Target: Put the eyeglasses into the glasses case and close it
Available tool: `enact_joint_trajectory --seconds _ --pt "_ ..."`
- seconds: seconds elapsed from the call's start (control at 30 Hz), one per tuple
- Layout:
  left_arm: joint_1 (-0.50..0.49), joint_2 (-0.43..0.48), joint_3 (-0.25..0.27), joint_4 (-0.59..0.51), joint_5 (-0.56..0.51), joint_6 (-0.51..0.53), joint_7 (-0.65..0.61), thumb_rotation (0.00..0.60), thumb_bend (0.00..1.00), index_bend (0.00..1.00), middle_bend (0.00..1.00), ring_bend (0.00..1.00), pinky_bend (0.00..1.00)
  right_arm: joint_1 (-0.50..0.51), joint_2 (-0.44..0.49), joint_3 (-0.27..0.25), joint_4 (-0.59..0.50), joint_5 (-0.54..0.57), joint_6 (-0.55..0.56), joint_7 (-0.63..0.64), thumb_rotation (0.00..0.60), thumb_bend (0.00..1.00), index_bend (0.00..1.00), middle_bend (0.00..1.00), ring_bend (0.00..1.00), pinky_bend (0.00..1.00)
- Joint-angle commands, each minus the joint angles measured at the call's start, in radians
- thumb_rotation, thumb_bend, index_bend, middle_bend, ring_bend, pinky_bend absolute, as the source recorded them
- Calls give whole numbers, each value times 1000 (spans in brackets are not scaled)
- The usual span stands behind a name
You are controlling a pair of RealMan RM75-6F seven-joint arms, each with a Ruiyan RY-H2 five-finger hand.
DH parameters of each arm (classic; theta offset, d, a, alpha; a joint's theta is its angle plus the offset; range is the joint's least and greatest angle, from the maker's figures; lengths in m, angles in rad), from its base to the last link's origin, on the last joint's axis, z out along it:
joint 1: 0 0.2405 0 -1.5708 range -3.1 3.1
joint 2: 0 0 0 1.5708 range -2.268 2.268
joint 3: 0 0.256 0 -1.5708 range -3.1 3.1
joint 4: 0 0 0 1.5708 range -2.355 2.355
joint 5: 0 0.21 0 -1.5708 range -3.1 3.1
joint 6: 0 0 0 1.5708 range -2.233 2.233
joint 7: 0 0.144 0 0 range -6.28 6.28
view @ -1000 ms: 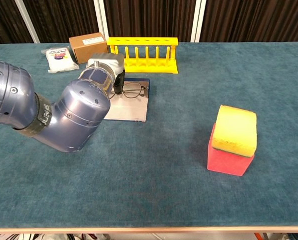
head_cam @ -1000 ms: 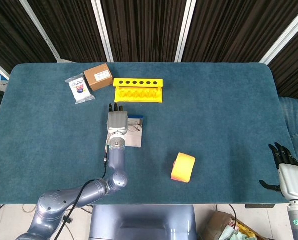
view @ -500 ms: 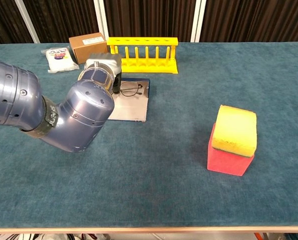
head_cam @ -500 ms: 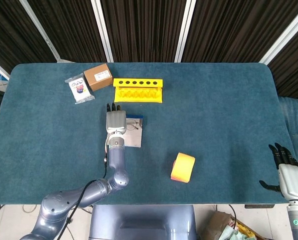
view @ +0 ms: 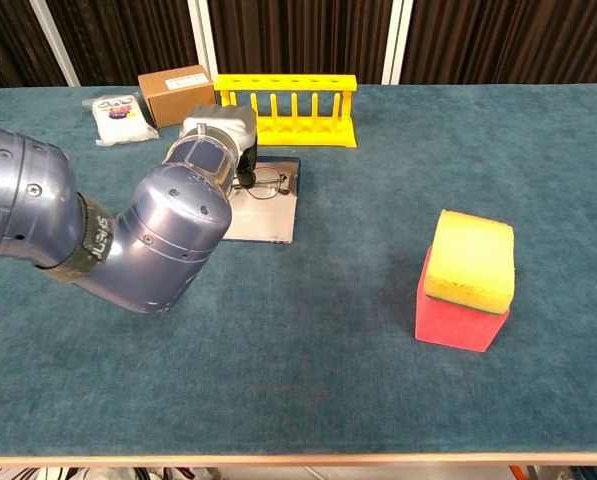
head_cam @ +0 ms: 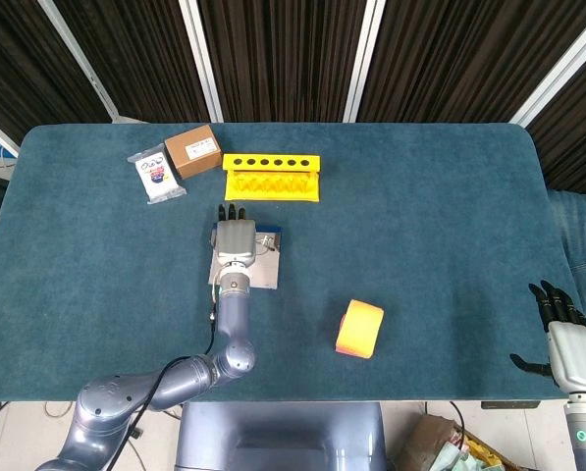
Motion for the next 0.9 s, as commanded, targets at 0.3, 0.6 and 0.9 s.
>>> enact_joint_trajectory --seconds 0.3,0.6,0.9 --pt "166 186 149 -431 191 182 -41 600 461 162 235 70 295 -1 0 1 -5 0 4 0 600 0 0 0 0 211" --pt "320 335 228 -736 200 145 -194 600 551 0 741 725 770 -1 0 3 -9 7 4 -5 600 0 0 0 0 210" --pt "340 412 200 -827 -27 -28 -272 600 573 0 865 844 828 0 0 4 -9 14 1 -9 600 0 0 0 0 211"
